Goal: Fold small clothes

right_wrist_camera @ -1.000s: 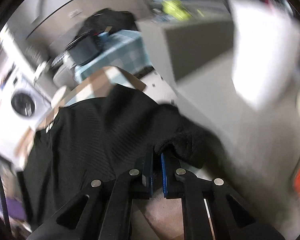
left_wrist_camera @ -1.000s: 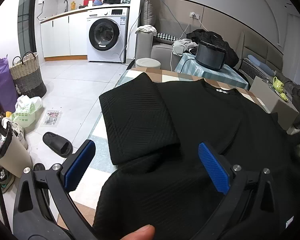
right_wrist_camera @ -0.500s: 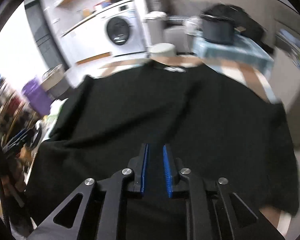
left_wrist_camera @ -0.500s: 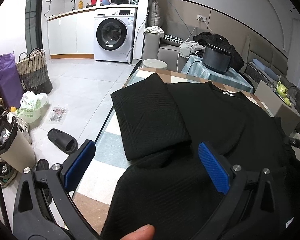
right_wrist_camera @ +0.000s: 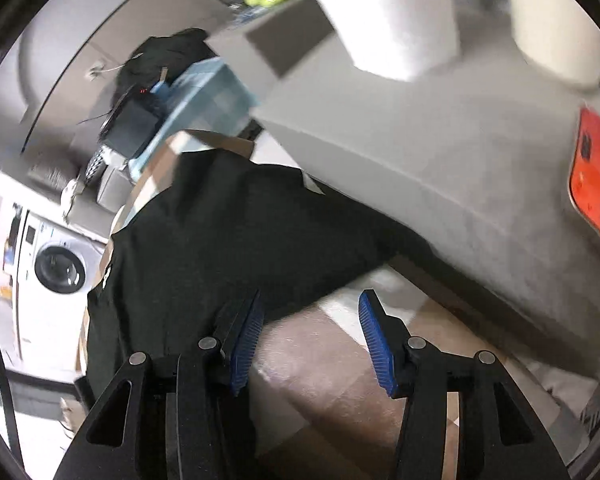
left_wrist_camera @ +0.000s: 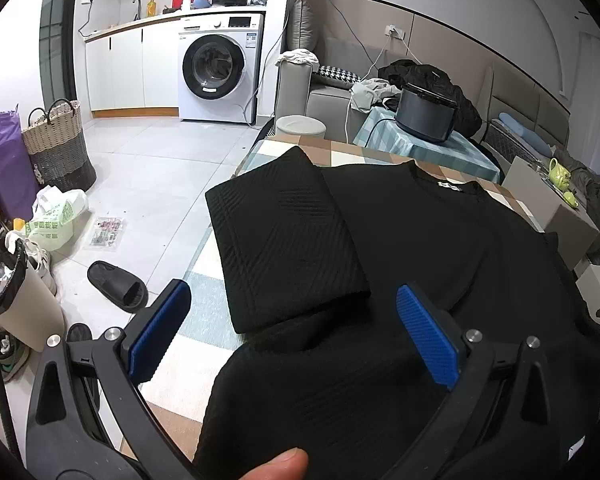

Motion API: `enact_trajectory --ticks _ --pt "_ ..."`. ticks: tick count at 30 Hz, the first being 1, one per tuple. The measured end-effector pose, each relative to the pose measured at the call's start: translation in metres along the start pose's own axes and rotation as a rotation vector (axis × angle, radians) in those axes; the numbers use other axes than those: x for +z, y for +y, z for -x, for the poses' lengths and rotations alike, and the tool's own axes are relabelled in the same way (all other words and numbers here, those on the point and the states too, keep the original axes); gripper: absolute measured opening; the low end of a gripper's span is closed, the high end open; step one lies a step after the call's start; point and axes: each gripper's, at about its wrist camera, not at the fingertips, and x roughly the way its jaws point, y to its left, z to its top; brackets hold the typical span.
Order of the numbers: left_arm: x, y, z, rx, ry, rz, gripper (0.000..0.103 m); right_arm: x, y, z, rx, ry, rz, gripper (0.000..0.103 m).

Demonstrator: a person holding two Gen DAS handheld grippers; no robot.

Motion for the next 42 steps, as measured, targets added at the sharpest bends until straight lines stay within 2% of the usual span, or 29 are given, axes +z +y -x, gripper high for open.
enact_trajectory --ticks 3,7,9,11,12,16,18,20,21,23,26,27,28,33,36,37,38,42 --pt "0.004 -0.004 -0.004 -0.002 0.001 -0.003 0.102 0.004 -0.003 -0.008 -0.023 0.002 -0.022 0.05" --pt "0.006 -0.009 -0.008 -0.005 0.007 -0.012 0.102 0.013 0.017 -0.024 -0.078 -0.051 -0.011 0.051" --pt "0.006 -0.011 -0.008 -0.004 0.006 -0.019 0.102 0.018 0.028 -0.033 -0.142 -0.066 0.038 0.036" --pt "0.007 -0.012 -0.008 0.0 0.002 -0.022 0.102 0.018 0.036 -0.037 -0.176 -0.072 0.07 0.009" --pt "0.007 -0.013 -0.008 0.0 0.0 -0.02 0.102 0.019 0.039 -0.038 -0.164 -0.064 0.085 0.006" --pt "0.007 -0.01 -0.006 0.004 -0.004 -0.017 0.102 0.017 0.062 -0.019 -0.215 -0.177 0.21 0.005" --pt "0.006 -0.009 -0.006 0.007 -0.001 -0.015 0.102 0.016 0.084 -0.004 -0.178 -0.246 0.29 0.005" --pt "0.006 -0.009 -0.006 0.01 -0.001 -0.019 0.102 0.008 0.115 0.016 -0.078 -0.341 0.407 0.005" --pt "0.006 -0.009 -0.005 0.017 -0.003 -0.024 0.102 -0.001 0.135 0.026 0.015 -0.375 0.495 0.005" --pt "0.006 -0.008 -0.003 0.021 -0.006 -0.025 0.102 -0.019 0.166 0.031 0.149 -0.35 0.627 0.005" --pt "0.005 -0.006 0.0 0.027 -0.011 -0.019 0.102 -0.061 0.202 0.016 0.318 -0.181 0.827 0.005" --pt "0.005 -0.006 0.001 0.032 -0.013 -0.018 0.102 -0.074 0.207 0.009 0.339 -0.123 0.875 0.005" --pt "0.005 -0.004 0.003 0.037 -0.015 -0.015 0.102 -0.083 0.209 0.004 0.337 -0.085 0.911 0.005" --pt "0.002 0.001 0.005 0.038 -0.011 -0.008 0.102 -0.105 0.198 -0.026 0.22 0.075 0.998 0.008" --pt "0.001 0.001 0.006 0.034 -0.01 -0.004 0.102 -0.104 0.18 -0.027 0.176 0.112 0.969 0.023" --pt "0.001 0.002 0.005 0.03 -0.007 -0.001 0.102 -0.099 0.173 -0.026 0.177 0.11 0.947 0.033" --pt "0.0 0.002 0.004 0.03 -0.005 -0.002 0.102 -0.095 0.171 -0.024 0.181 0.099 0.921 0.039" --pt "-0.001 0.005 0.002 0.035 0.0 0.004 0.102 -0.077 0.163 -0.028 0.237 0.095 0.744 0.049"
